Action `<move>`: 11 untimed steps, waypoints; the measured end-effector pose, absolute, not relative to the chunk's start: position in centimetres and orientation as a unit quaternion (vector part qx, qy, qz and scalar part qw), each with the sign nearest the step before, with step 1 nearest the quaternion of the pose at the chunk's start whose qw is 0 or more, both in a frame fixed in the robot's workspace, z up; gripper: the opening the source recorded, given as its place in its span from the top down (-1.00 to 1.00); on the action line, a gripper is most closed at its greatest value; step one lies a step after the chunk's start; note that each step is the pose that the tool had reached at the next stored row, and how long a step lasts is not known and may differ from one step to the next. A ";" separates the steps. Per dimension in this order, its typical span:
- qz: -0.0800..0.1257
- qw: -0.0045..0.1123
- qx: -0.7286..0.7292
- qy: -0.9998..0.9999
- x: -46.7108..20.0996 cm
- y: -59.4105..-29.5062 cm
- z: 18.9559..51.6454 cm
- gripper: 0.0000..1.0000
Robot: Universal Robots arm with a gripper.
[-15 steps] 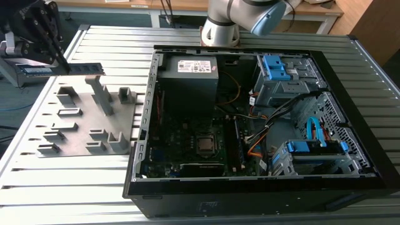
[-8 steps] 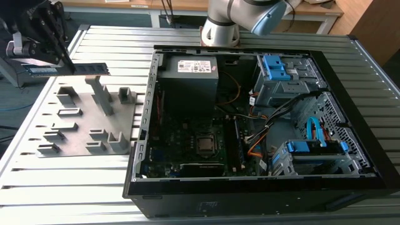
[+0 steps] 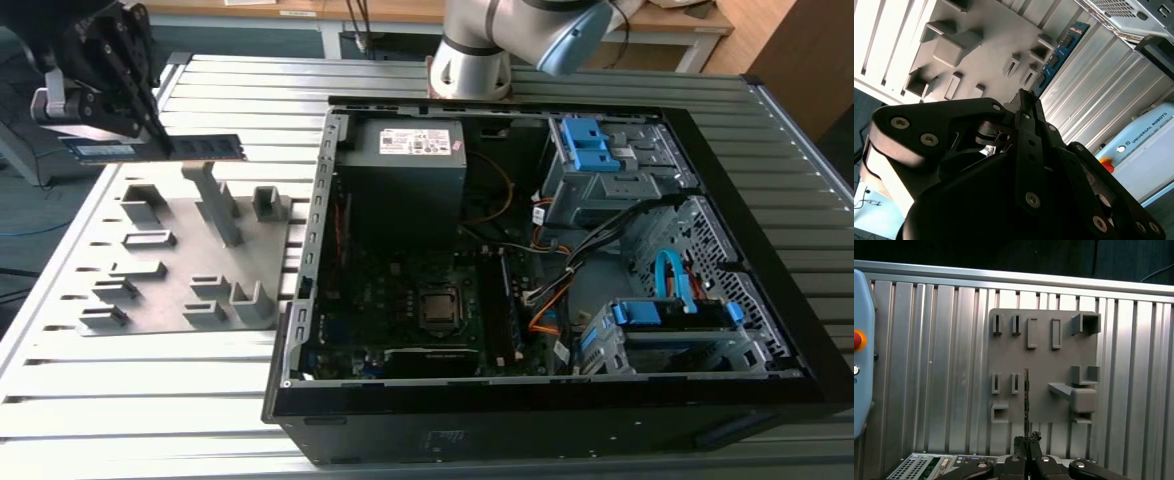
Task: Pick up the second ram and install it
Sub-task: 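Pick up the second ram and move it above second insertion slot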
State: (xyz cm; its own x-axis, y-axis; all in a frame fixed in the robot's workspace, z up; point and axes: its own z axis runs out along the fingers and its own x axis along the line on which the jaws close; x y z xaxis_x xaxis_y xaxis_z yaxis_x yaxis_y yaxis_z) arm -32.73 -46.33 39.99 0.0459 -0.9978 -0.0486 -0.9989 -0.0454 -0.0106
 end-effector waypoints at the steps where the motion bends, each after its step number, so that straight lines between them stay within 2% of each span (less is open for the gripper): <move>1: 0.014 0.021 -0.723 0.691 -32.6 -46.3 40.0 0.73; 11: 0.014 0.021 -0.723 0.691 -31.3 -46.3 40.0 0.73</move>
State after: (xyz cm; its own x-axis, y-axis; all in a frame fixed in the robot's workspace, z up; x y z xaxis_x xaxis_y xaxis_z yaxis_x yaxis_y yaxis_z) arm -31.34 -46.33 40.00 0.0459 -0.9978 -0.0485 -0.9989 -0.0455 -0.0105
